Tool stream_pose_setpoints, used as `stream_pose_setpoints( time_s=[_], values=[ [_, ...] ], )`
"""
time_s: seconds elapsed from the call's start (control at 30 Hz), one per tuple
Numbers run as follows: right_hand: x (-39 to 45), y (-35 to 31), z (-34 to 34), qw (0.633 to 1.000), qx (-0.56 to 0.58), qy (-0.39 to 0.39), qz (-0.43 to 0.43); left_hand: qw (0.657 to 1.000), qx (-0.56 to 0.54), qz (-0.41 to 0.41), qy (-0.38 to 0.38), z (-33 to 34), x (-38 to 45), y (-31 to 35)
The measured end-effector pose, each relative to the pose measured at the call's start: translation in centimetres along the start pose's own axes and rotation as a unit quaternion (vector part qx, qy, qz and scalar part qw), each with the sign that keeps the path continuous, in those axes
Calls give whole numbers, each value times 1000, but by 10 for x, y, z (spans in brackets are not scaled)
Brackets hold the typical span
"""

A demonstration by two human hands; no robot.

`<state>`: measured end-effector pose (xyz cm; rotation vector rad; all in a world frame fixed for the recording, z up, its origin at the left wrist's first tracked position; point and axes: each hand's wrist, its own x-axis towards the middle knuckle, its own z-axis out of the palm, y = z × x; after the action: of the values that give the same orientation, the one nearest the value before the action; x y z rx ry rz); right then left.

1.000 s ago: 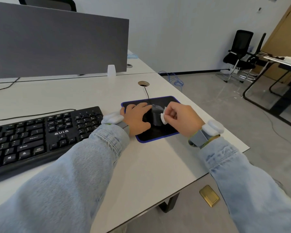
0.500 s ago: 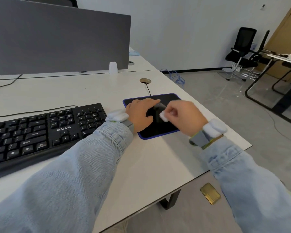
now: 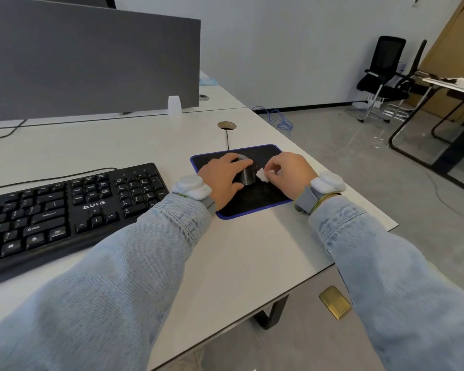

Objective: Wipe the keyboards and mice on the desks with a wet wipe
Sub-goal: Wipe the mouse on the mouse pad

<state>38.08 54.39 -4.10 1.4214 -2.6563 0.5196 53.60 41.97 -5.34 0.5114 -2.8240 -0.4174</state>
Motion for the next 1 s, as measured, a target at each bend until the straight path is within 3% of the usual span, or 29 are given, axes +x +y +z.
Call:
stream_pose_setpoints(
  time_s=[0.2,0.33,0.47,0.67,0.77,0.93,1.0],
  values=[
    [-34,-15,-12,992,43,-56,-100,999,-38,-13,14,1,0,-5],
    [3,10,-7,991,103,89,9,999,-30,-19,16,1,1,-5],
    [40,16,7,996,45,23,67,1000,-16,-21,14,2,2,-6],
    [26,-9,4,994,-3,-27,-105,998,-15,-36,42,8,5,-13],
    [-1,-6,-7,981,30,-43,-186,998,-8,-53,45,10,7,-16],
    [-4,7,-3,994,53,58,-76,997,-27,-54,55,11,4,-14],
    [-10,2,0,996,37,36,-66,997,-35,-47,49,10,3,-14]
  ],
)
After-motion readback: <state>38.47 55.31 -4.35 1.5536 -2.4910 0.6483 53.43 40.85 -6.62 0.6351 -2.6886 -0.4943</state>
